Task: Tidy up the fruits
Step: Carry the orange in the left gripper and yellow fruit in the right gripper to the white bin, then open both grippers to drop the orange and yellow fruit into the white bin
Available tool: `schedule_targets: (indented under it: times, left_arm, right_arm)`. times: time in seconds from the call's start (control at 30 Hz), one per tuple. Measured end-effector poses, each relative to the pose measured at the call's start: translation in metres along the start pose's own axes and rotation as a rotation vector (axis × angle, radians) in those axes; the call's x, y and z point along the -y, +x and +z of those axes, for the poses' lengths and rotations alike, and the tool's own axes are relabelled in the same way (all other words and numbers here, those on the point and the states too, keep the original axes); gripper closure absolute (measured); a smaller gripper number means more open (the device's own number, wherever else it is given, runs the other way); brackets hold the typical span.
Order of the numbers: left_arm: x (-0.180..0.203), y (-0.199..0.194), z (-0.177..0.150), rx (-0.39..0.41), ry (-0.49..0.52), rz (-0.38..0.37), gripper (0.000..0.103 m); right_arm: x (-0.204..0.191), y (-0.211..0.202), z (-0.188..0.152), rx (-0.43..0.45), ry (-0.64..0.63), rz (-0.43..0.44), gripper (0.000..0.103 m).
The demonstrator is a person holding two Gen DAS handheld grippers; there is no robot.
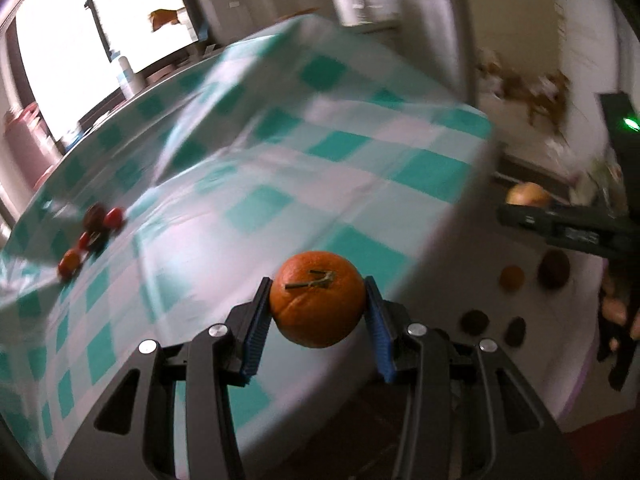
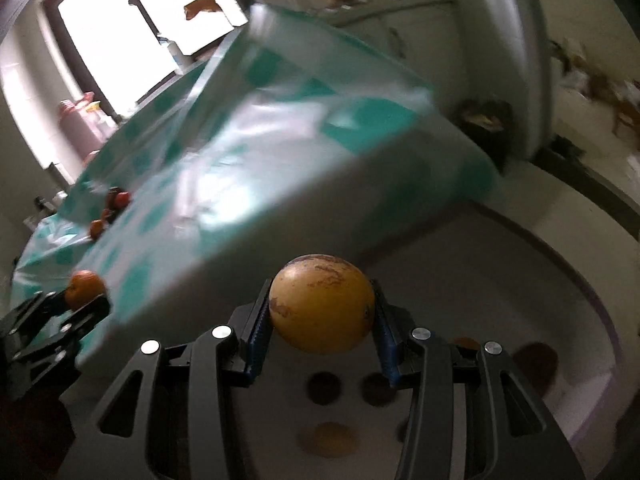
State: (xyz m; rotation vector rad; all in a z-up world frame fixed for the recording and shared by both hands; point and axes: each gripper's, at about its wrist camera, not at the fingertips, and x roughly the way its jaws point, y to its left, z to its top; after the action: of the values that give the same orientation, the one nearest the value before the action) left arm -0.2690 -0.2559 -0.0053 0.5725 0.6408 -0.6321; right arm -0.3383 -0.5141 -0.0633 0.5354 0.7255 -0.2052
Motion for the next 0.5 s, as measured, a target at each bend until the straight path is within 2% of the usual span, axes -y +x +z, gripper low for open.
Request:
schedule_targets:
  times: [0.1,0.2,0.33,0.5]
  left_arm:
    - [0.03,0.002,0.001,0.014,0.098,-0.016,0.058]
    - [0.054,0.005,0.002,0.002,0.162,-0.069,0.058]
    - [0.093,0.01,-0.005,0.014,0.305,-0.1,0.058]
    - [0.118,0.048,-0.017,-0.09,0.346,-0.184,0.058]
  right_arm:
    - [0.016,0.012,-0.008,-0.05,0.028,-0.063,0.058]
    - [0.031,0.026,-0.014,-0.112,0.068,-0.117,0.058]
    - [0.041,0.035,-0.02,-0.134,0.074,-0.152,0.058]
    - [0.046,0.049,-0.026,-0.163,0.051,-0.216,0.058]
